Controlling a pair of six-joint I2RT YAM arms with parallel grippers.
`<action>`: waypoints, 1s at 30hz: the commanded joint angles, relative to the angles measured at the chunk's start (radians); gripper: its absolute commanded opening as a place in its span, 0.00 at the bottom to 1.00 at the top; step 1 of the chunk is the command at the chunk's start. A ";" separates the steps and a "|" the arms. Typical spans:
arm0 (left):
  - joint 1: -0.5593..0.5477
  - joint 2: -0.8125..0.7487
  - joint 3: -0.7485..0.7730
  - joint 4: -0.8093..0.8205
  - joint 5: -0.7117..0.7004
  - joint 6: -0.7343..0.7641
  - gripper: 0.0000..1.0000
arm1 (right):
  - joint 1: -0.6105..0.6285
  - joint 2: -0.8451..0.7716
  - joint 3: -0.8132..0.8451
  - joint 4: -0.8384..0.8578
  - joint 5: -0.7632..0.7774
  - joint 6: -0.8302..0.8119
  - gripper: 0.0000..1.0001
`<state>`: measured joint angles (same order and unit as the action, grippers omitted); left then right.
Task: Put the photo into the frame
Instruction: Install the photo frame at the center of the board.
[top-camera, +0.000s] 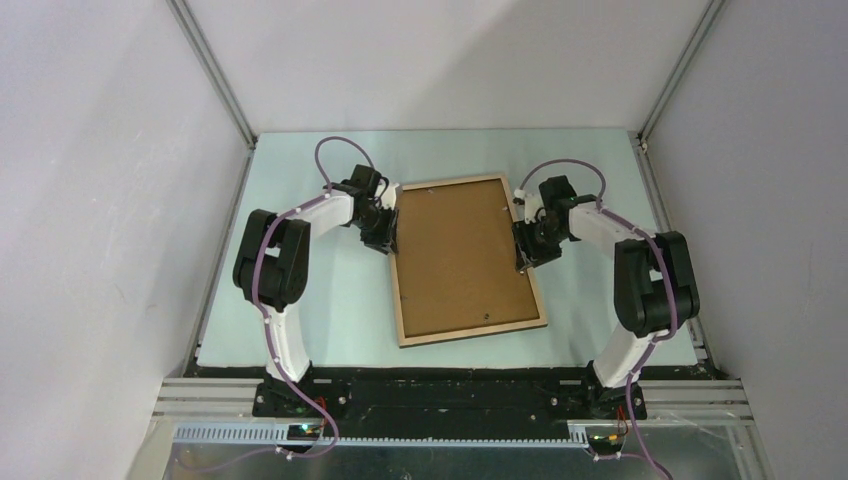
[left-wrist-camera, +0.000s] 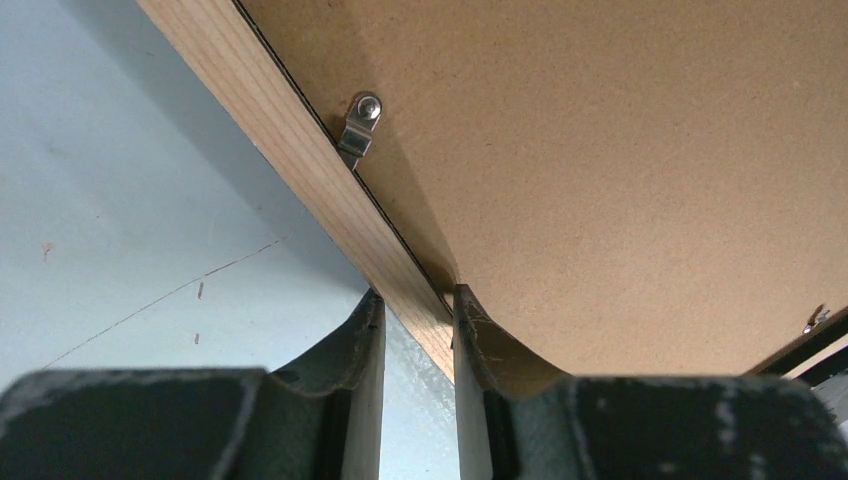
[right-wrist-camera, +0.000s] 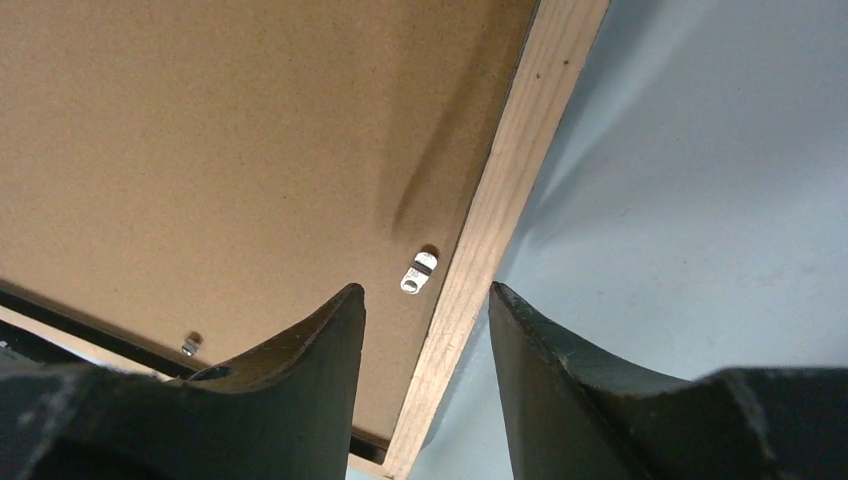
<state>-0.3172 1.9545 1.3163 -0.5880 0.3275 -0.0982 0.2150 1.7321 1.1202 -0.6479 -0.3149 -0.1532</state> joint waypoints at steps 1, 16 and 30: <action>-0.009 0.065 -0.028 -0.016 0.012 0.053 0.00 | 0.009 0.017 0.004 0.034 0.035 0.005 0.52; -0.009 0.064 -0.026 -0.016 0.016 0.056 0.00 | 0.032 0.057 0.004 0.056 0.074 0.009 0.47; -0.009 0.061 -0.025 -0.016 0.013 0.059 0.00 | 0.029 0.061 0.004 0.051 0.072 -0.003 0.32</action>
<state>-0.3161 1.9553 1.3163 -0.5880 0.3298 -0.0978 0.2359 1.7790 1.1210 -0.6121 -0.2398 -0.1467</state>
